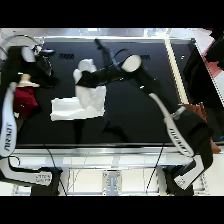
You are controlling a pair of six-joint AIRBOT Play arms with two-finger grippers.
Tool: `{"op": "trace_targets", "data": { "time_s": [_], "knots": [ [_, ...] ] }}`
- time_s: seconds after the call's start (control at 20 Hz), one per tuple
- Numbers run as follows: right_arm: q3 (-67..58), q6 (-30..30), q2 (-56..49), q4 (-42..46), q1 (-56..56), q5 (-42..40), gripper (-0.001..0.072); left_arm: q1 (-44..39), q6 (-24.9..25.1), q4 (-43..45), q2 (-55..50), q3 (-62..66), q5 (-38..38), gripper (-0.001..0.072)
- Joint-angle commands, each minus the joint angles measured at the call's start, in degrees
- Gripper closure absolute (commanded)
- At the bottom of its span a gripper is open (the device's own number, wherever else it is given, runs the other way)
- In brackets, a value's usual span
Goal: Fold the shirts.
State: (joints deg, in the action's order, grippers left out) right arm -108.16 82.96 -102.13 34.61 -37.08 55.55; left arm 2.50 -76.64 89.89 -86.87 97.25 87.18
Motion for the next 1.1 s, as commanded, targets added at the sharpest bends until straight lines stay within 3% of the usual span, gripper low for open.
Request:
{"op": "trace_targets", "data": {
  "time_s": [0.0, 0.05, 0.15, 0.2, 0.35, 0.45, 0.55, 0.6, 0.65, 0.75, 0.9, 0.95, 1.0, 1.05],
  "knots": [
    [-0.1, 1.0, -6.0, -3.4, -8.9, -17.3, 0.0695, 8.4, 0.2, 0.9, 4.3, 0.0, 1.0, 0.0698],
    [0.0, 1.3, -7.6, -5.6, -11.3, -23.8, 0.0662, 9.6, 0.2, 0.9, 4.7, 0.0, 1.1, 0.0698],
    [-0.1, 1.7, -8.8, -10.7, -14.6, -33.2, 0.0139, 11.1, 0.2, 0.9, 5.0, 0.0, 1.1, 0.0698],
    [-0.4, 1.6, -8.7, -12.2, -15.3, -34.9, 0.0092, 11.3, 0.2, 0.5, 5.0, 0.0, 1.1, 0.0698],
    [-6.0, 1.5, -8.7, -10.0, -14.5, -32.7, 0.0092, 11.5, 0.2, -2.8, 5.0, 0.0, 0.6, 0.0698],
    [-9.9, 1.4, -8.4, -3.1, -12.1, -28.4, 0.0098, 11.5, 0.2, -5.4, 5.0, 0.0, 0.2, 0.0698],
    [-10.2, 1.7, -6.8, 3.3, -7.4, -19.8, 0.0103, 11.5, 0.2, -6.4, 5.0, 0.0, 0.3, 0.0698],
    [-10.2, 2.6, -6.1, 7.0, -4.2, -13.5, 0.0149, 11.5, 0.2, -6.4, 5.0, 0.0, 0.3, 0.0698],
    [-10.0, 5.1, -5.4, 12.3, -0.2, -6.1, 0.0212, 11.5, 0.2, -6.4, 5.0, 0.0, 0.3, 0.0698],
    [-9.2, 10.9, -4.8, 21.9, 7.0, 5.9, 0.0227, 11.5, 0.2, -6.4, 5.0, 0.0, 0.2, 0.0698],
    [-4.9, 13.0, -5.1, 28.4, 13.9, 9.3, 0.0223, 11.5, 0.2, -6.4, 5.0, 0.0, -0.8, 0.0698],
    [-3.1, 14.6, -5.8, 28.4, 15.0, 8.6, 0.0166, 11.5, 0.1, -6.4, 5.0, 0.0, -0.8, 0.0698],
    [-1.1, 17.2, -6.7, 28.0, 15.6, 7.6, 0.0048, 11.5, 0.0, -6.4, 5.0, 0.0, -0.8, 0.0699],
    [0.7, 18.8, -7.6, 27.6, 15.6, 6.8, 0.0027, 11.5, 0.0, -6.4, 5.0, 0.0, -0.8, 0.0699]
  ]
}}
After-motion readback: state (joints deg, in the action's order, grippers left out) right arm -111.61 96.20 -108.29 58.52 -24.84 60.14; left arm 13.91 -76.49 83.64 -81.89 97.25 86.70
